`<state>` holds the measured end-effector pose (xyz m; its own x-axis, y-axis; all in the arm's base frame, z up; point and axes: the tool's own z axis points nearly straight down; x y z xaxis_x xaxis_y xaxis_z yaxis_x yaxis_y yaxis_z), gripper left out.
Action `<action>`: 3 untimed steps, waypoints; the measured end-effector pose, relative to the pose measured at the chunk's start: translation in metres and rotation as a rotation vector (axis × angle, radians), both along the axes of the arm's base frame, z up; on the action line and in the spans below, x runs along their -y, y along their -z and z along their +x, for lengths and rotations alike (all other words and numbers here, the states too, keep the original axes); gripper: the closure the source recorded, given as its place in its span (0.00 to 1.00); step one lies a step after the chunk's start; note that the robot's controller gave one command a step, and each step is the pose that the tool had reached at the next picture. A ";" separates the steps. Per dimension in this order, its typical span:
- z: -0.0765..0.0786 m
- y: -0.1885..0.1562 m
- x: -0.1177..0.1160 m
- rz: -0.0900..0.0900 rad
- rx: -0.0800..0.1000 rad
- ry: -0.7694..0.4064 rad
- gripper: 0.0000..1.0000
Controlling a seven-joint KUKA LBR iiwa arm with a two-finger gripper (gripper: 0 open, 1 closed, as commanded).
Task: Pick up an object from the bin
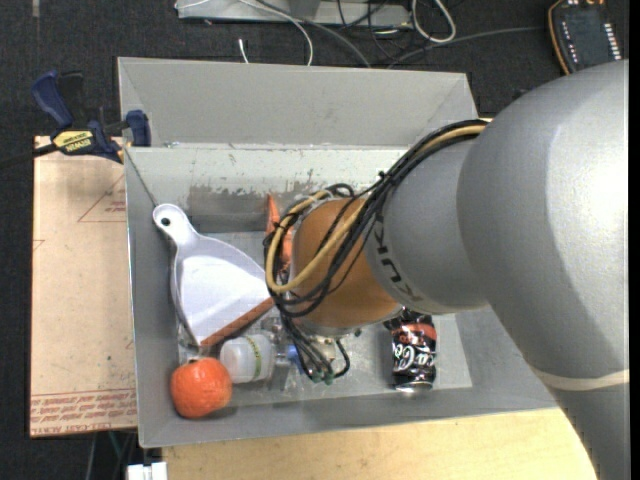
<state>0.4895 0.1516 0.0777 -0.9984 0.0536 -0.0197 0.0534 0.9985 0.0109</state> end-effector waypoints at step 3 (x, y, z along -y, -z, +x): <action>-0.002 -0.051 0.001 -0.001 -0.010 0.002 1.00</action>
Offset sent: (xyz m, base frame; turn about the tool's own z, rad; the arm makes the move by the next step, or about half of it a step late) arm -0.0007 -0.0004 0.0289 0.0009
